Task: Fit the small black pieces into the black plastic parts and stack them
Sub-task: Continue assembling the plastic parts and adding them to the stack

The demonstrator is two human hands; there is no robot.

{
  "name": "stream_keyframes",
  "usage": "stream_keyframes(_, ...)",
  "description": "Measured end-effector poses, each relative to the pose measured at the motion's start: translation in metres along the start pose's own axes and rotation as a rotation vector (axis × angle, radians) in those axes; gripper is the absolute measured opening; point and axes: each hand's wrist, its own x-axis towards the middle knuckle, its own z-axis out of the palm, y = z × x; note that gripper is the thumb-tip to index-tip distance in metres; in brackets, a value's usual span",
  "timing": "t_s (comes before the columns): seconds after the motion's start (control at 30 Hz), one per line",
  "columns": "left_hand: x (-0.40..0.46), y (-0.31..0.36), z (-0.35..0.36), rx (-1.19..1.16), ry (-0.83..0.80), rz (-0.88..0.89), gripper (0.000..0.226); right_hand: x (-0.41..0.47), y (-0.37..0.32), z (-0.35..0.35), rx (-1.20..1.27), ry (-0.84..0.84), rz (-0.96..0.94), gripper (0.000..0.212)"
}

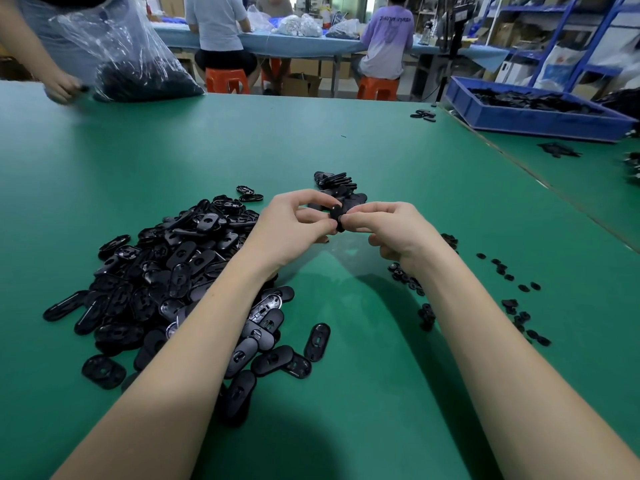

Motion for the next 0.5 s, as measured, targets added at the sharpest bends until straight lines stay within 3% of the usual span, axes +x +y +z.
stream_keyframes(0.13, -0.0006, -0.0008, 0.0013, -0.018, 0.008, -0.004, 0.025, -0.0026, -0.0004, 0.0007, -0.031, 0.003, -0.027, 0.012)
stream_keyframes(0.5, 0.0007, 0.0089, -0.0025, -0.428, -0.02, -0.22, 0.011, -0.0022, 0.0042, -0.0011, 0.047, -0.102, -0.087, 0.021)
